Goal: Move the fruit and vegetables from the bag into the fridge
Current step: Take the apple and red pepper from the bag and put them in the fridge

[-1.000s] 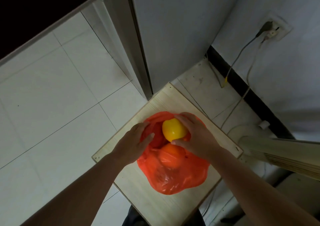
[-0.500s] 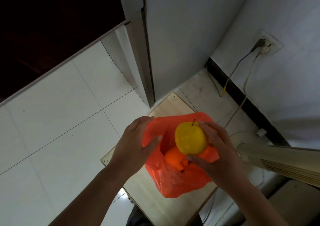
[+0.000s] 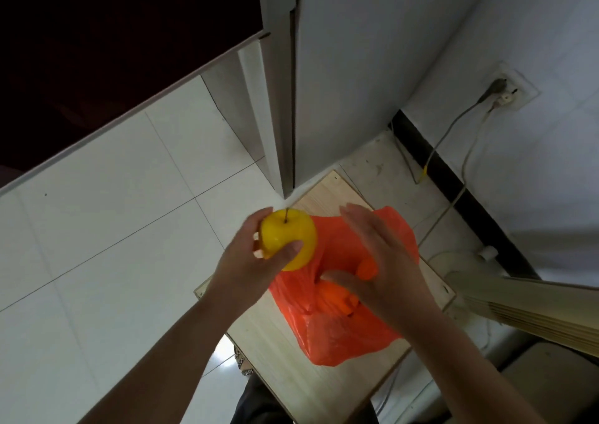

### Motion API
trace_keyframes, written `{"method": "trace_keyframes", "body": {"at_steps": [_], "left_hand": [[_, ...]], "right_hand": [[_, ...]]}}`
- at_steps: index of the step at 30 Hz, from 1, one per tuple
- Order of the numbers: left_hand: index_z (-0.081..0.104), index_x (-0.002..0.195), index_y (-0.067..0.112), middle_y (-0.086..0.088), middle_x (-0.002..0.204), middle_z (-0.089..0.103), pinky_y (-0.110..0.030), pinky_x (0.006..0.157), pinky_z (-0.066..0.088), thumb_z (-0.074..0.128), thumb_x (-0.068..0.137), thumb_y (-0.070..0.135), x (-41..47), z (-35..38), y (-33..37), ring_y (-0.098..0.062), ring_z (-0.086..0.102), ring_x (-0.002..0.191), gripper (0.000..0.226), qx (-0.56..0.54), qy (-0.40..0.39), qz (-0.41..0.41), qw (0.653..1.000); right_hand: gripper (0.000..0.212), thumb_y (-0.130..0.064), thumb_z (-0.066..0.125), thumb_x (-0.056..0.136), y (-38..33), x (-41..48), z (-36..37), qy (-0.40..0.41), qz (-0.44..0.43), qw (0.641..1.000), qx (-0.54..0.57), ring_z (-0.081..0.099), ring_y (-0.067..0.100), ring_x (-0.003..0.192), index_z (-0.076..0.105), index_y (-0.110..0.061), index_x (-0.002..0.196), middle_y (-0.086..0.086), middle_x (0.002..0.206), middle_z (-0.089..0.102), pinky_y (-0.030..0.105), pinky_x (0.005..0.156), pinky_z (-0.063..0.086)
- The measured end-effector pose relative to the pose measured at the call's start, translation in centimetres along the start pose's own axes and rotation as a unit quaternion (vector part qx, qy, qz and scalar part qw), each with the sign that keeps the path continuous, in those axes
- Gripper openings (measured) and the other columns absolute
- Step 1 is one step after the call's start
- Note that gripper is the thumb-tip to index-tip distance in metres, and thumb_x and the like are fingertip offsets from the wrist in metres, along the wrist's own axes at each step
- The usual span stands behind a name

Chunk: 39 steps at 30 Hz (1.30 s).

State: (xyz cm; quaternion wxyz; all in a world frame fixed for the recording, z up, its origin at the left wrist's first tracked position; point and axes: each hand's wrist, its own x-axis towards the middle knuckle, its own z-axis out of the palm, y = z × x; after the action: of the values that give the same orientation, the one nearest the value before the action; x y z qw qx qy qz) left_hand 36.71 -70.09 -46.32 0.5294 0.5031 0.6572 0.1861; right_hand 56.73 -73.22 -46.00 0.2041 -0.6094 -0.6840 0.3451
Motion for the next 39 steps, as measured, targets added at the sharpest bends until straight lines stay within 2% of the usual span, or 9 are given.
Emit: {"method": "trace_keyframes", "body": {"at_steps": [3, 7, 16, 22, 25, 31, 34, 36, 39], "left_hand": [[0.036, 0.132, 0.031, 0.009, 0.127, 0.043, -0.029, 0.081, 0.046, 0.075, 0.067, 0.043, 0.3, -0.7, -2.6, -0.013, 0.045, 0.110, 0.077, 0.081, 0.022, -0.007, 0.996], [0.036, 0.133, 0.028, 0.002, 0.134, 0.043, -0.025, 0.078, 0.040, 0.078, 0.070, 0.035, 0.6, 0.5, -5.2, -0.010, 0.039, 0.107, 0.076, 0.101, 0.019, -0.023, 0.994], [0.031, 0.138, 0.025, -0.004, 0.138, 0.040, -0.026, 0.080, 0.040, 0.076, 0.072, 0.037, 3.4, 2.3, -8.3, -0.021, 0.045, 0.116, 0.081, 0.154, -0.002, -0.053, 0.987], [0.034, 0.138, 0.024, -0.004, 0.136, 0.043, -0.025, 0.083, 0.040, 0.077, 0.070, 0.039, 4.3, 3.0, -9.0, -0.022, 0.046, 0.118, 0.081, 0.168, -0.036, -0.039, 0.984], [0.039, 0.134, 0.027, 0.003, 0.129, 0.047, -0.029, 0.087, 0.043, 0.076, 0.063, 0.052, 4.7, 2.1, -8.7, -0.018, 0.048, 0.115, 0.083, 0.151, -0.028, -0.028, 0.988], [0.037, 0.133, 0.031, 0.008, 0.130, 0.044, -0.032, 0.083, 0.046, 0.075, 0.064, 0.042, 3.3, -0.4, -3.5, -0.012, 0.044, 0.111, 0.080, 0.093, 0.092, 0.010, 0.991], [0.038, 0.129, 0.037, 0.016, 0.125, 0.041, -0.035, 0.084, 0.052, 0.076, 0.059, 0.051, 2.2, 0.4, -1.1, -0.011, 0.045, 0.113, 0.081, 0.036, 0.044, 0.034, 0.998], [0.035, 0.128, 0.041, 0.017, 0.126, 0.041, -0.030, 0.084, 0.050, 0.077, 0.061, 0.052, 2.1, 1.9, -0.8, -0.009, 0.044, 0.113, 0.079, 0.063, -0.012, 0.050, 0.997], [0.031, 0.135, 0.034, 0.007, 0.136, 0.039, -0.026, 0.080, 0.045, 0.072, 0.073, 0.040, 3.7, 3.8, -2.3, -0.009, 0.039, 0.113, 0.075, 0.097, -0.007, 0.031, 0.995]], "right_hand": [[0.070, -0.060, 0.056, 0.079, 0.7, 0.5, -0.9, -0.008, 0.044, 0.999, -0.025, 0.020, -0.005, 0.125, 0.029, -0.038, 0.139, -0.013, 0.147, 0.028, 0.034, 0.099, 0.034], [0.070, -0.055, 0.054, 0.083, 2.5, 2.2, -0.2, -0.115, 0.123, 0.985, -0.048, 0.028, 0.013, 0.134, 0.024, -0.035, 0.143, -0.008, 0.149, 0.027, 0.039, 0.107, 0.031], [0.057, -0.049, 0.051, 0.089, 5.9, 6.8, 4.5, -0.202, 0.087, 0.975, -0.038, 0.032, 0.009, 0.132, 0.033, -0.029, 0.140, -0.007, 0.146, 0.036, 0.021, 0.103, 0.023], [0.048, -0.046, 0.054, 0.087, 5.1, 5.8, 1.7, -0.089, 0.103, 0.991, 0.014, 0.043, 0.004, 0.122, 0.043, -0.035, 0.132, -0.014, 0.134, 0.048, 0.030, 0.102, 0.038], [0.044, -0.042, 0.059, 0.086, 4.9, 3.2, -0.3, -0.055, 0.092, 0.994, 0.020, 0.045, -0.006, 0.111, 0.048, -0.033, 0.127, -0.022, 0.123, 0.047, 0.020, 0.094, 0.038], [0.039, -0.045, 0.062, 0.082, 5.0, 0.1, -1.7, 0.000, 0.092, 0.996, 0.021, 0.046, -0.021, 0.101, 0.052, -0.035, 0.118, -0.033, 0.111, 0.046, 0.000, 0.079, 0.038], [0.038, -0.045, 0.061, 0.084, 4.8, 0.2, -1.0, -0.011, 0.088, 0.996, 0.024, 0.045, -0.022, 0.098, 0.051, -0.037, 0.120, -0.032, 0.113, 0.046, -0.001, 0.077, 0.036], [0.041, -0.046, 0.060, 0.083, 4.9, 0.7, -0.6, -0.016, 0.088, 0.996, 0.025, 0.047, -0.016, 0.101, 0.051, -0.035, 0.122, -0.023, 0.120, 0.050, 0.004, 0.084, 0.036], [0.045, -0.046, 0.061, 0.083, 5.2, 1.4, -0.2, -0.006, 0.090, 0.995, 0.041, 0.050, 0.003, 0.113, 0.051, -0.032, 0.125, -0.012, 0.129, 0.052, 0.028, 0.093, 0.046]]}}
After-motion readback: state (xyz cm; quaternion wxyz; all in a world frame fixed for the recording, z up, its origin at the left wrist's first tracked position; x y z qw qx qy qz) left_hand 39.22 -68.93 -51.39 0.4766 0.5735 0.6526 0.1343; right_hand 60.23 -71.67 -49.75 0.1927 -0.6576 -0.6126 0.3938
